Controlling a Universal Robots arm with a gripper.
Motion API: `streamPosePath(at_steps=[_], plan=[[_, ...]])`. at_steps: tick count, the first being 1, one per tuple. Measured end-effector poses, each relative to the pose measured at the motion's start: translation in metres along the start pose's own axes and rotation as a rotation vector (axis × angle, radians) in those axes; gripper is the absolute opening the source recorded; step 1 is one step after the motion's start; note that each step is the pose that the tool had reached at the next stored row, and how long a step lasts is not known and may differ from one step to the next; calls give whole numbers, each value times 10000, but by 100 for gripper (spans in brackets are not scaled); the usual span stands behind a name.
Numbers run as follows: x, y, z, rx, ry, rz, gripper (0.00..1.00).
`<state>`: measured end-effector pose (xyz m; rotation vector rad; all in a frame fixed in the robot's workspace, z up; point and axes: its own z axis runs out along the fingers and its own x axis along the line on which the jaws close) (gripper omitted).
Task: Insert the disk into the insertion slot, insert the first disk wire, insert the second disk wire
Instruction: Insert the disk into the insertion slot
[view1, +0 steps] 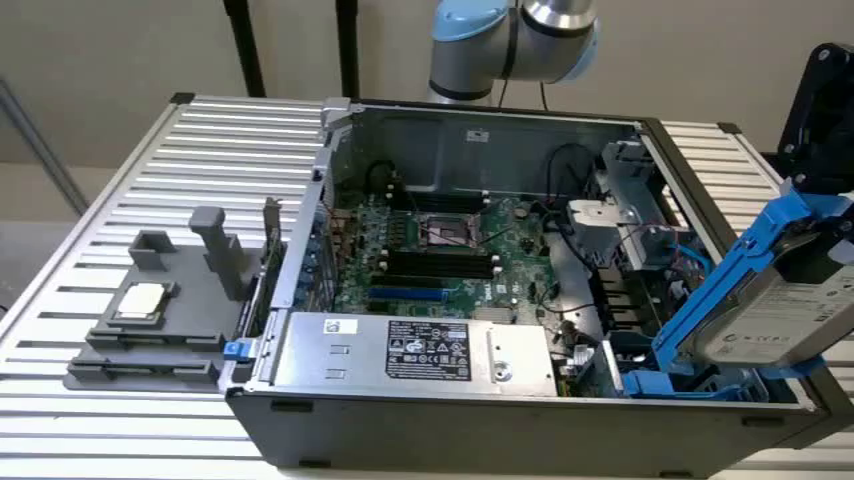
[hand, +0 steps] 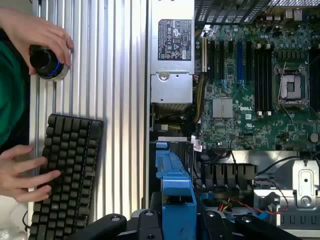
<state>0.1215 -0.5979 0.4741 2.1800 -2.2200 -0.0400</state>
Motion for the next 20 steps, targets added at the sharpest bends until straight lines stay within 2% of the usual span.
streamPosePath(at_steps=[15, 20], plan=[[0, 3, -1, 0, 1, 0, 32], [-7, 107, 6, 0, 1, 0, 32]])
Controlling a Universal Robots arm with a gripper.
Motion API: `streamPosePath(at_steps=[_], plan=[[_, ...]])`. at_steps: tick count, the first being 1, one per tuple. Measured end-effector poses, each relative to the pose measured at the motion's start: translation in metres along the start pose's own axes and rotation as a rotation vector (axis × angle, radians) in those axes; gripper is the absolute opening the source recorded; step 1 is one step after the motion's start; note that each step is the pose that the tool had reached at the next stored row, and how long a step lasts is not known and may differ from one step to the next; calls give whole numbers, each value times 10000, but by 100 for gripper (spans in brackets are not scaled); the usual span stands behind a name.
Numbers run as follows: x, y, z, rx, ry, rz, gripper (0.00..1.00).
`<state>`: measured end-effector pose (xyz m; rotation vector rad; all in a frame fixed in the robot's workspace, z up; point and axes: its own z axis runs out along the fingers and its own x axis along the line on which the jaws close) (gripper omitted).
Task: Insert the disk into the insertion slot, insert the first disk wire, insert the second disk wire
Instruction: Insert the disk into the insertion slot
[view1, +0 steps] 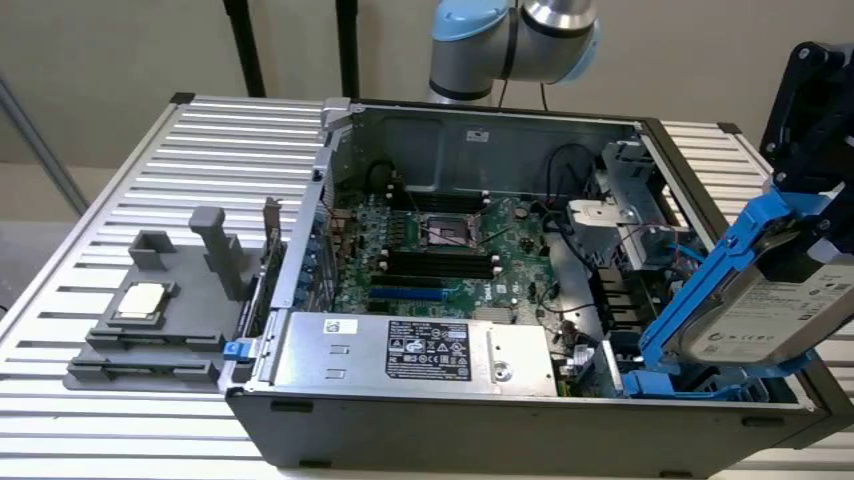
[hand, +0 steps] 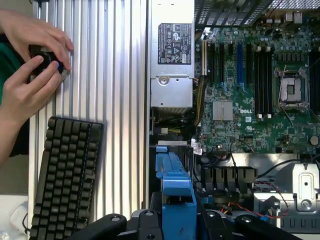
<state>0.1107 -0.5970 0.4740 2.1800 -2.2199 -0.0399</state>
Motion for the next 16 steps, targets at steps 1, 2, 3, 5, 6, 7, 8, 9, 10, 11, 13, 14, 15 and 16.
streamPosePath(at_steps=[1, 2, 3, 5, 6, 7, 8, 9, 10, 11, 13, 14, 15, 16], plan=[[-10, 19, 2, 0, -1, 0, 32], [-22, 35, 4, 0, 0, -1, 32], [-36, 44, 7, 0, -1, -7, 32], [-65, 49, 11, 0, 0, -45, 32], [-76, 49, 13, 0, 3, -95, 32], [-86, 49, 16, 0, 4, -154, 32], [-95, 50, 20, 1, 6, -210, 32], [-102, 50, 24, 1, 7, -267, 32], [-107, 49, 30, 1, 1, -323, 32], [-108, 50, 33, 1, -11, -365, 32], [-109, 49, 37, 2, -72, -386, 32], [-109, 49, 39, 4, -116, -389, 32], [-109, 50, 43, 5, -153, -390, 32], [-109, 49, 49, 5, -194, -391, 32]])
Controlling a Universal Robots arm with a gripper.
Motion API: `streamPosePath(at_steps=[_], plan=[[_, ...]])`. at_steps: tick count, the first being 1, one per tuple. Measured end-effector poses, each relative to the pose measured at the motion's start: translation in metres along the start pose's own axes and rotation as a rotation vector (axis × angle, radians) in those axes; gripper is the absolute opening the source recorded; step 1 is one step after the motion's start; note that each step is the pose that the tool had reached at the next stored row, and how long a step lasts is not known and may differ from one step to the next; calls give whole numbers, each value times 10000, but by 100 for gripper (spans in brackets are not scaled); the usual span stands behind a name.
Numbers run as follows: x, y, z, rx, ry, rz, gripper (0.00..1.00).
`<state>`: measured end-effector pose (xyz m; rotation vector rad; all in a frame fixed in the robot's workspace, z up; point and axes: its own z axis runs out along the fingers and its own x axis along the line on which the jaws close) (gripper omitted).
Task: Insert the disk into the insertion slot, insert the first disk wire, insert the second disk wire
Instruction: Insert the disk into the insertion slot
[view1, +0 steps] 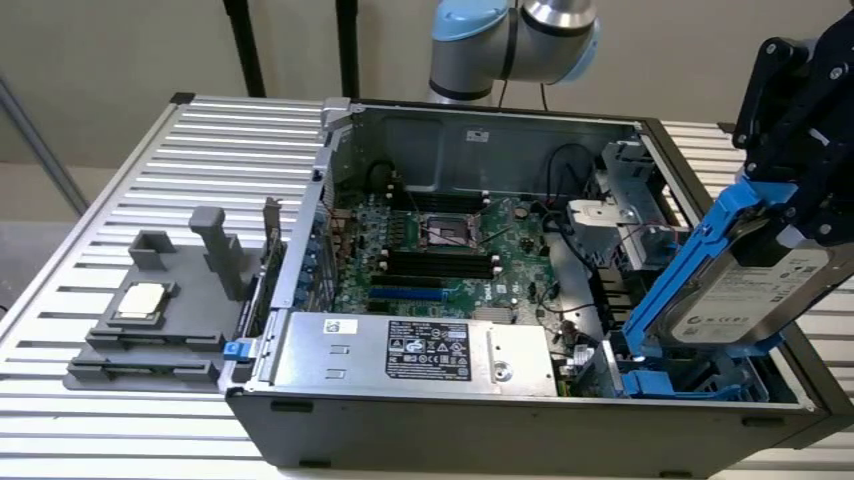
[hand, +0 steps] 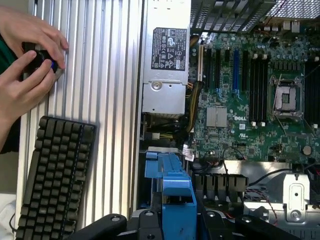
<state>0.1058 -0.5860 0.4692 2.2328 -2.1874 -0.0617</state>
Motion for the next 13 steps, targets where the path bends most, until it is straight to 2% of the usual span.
streamPosePath(at_steps=[2, 7, 13], plan=[[0, 0, 12, 2, -55, 16, 32], [0, -2, 27, 2, -59, 18, 32], [3, -21, 77, 2, -111, 17, 32]])
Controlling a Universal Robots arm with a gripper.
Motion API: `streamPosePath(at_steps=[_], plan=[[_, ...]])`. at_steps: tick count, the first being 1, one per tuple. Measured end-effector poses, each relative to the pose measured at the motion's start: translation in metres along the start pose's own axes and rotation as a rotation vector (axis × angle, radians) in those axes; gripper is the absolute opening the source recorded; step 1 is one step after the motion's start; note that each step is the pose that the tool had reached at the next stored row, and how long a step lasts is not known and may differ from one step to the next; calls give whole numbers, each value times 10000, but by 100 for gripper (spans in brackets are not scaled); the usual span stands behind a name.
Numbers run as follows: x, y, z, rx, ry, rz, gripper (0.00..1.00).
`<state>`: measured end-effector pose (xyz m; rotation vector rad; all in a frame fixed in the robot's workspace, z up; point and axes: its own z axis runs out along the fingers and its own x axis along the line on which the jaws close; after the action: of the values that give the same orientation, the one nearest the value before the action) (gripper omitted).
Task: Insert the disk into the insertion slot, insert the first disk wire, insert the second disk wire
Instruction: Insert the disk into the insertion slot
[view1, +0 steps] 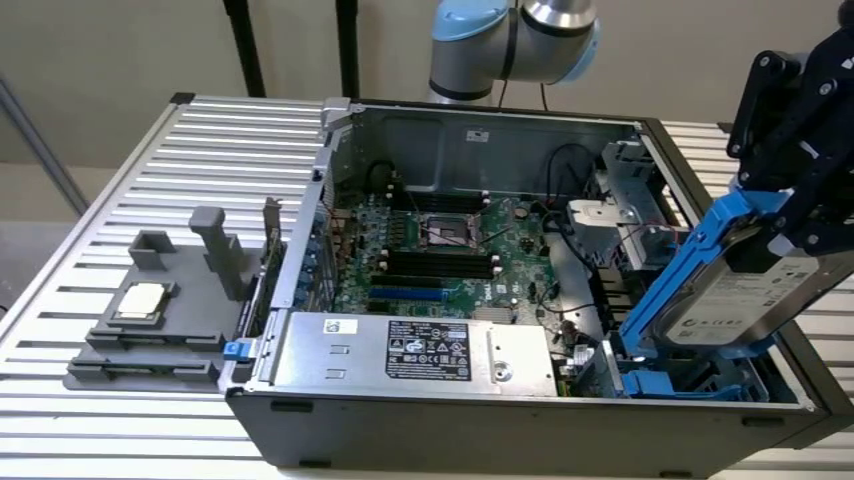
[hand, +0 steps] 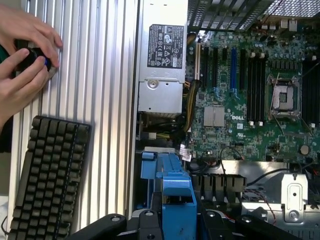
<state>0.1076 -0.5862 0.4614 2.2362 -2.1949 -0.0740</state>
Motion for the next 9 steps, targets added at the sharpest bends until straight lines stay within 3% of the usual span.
streamPosePath(at_steps=[9], plan=[[50, -44, 37, -1, -50, -2, 32]])
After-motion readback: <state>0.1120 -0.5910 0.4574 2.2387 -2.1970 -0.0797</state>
